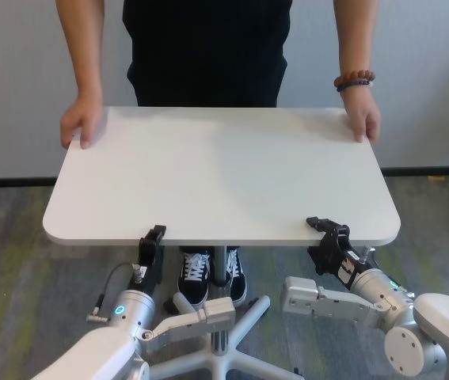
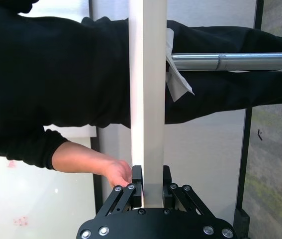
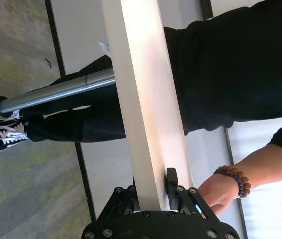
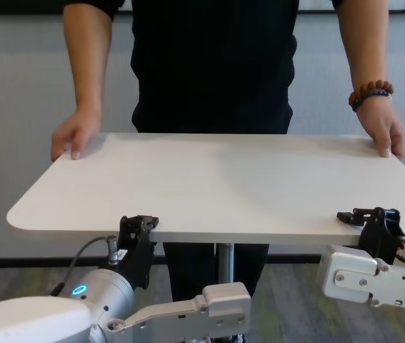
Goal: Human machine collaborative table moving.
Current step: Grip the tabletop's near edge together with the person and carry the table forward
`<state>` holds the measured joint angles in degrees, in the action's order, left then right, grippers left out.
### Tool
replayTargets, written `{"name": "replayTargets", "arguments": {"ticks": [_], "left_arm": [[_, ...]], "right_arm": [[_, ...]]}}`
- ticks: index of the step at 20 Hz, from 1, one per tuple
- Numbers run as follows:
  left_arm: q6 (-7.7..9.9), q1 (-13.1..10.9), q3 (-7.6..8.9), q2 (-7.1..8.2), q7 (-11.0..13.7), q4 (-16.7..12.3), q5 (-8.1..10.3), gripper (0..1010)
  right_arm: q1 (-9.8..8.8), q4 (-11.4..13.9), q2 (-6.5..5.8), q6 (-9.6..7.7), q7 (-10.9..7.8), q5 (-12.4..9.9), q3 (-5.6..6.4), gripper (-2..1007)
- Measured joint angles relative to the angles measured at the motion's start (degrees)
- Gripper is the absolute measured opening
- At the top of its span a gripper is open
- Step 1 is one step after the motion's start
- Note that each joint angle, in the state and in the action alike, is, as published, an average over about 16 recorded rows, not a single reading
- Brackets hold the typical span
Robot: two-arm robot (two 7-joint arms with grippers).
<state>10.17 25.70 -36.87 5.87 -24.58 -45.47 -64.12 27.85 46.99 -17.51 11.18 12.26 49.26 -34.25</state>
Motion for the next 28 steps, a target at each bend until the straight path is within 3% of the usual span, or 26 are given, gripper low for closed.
{"name": "replayTargets", "arguments": {"ticks": [28], "left_arm": [[0.25, 0.0, 0.05, 0.09, 0.3, -0.3, -0.14, 245]], "right_arm": [[-0.17, 0.2, -0.09, -0.16, 0.03, 0.1, 0.05, 266]]}}
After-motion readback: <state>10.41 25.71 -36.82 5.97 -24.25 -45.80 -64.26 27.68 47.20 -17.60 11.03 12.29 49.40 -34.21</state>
